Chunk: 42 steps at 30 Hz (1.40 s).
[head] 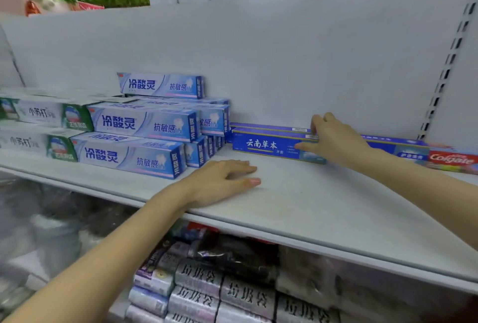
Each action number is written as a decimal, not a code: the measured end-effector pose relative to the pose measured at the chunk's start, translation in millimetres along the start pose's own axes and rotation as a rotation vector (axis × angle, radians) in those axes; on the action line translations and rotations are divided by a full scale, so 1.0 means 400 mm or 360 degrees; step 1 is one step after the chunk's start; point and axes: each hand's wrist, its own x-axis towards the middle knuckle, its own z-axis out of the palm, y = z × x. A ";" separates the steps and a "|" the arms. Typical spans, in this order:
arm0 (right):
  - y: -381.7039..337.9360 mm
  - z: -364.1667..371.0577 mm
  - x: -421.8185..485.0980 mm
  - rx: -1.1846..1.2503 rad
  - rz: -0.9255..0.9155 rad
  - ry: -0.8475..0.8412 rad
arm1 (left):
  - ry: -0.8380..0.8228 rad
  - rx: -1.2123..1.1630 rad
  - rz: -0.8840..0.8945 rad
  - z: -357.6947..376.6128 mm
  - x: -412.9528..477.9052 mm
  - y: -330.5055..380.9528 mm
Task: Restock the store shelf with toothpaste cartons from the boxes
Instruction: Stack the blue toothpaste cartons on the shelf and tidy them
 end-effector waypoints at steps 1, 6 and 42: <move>-0.007 0.004 0.006 -0.0004 -0.0010 0.0007 | 0.0001 0.0001 -0.0011 0.000 0.001 -0.001; -0.053 0.034 0.027 -0.0025 -0.0075 0.0076 | 0.0009 -0.0006 -0.0030 -0.001 0.004 0.000; -0.368 0.143 -1.019 0.0056 0.0076 -0.0836 | -0.0381 -0.0177 0.0368 0.440 -0.689 -0.083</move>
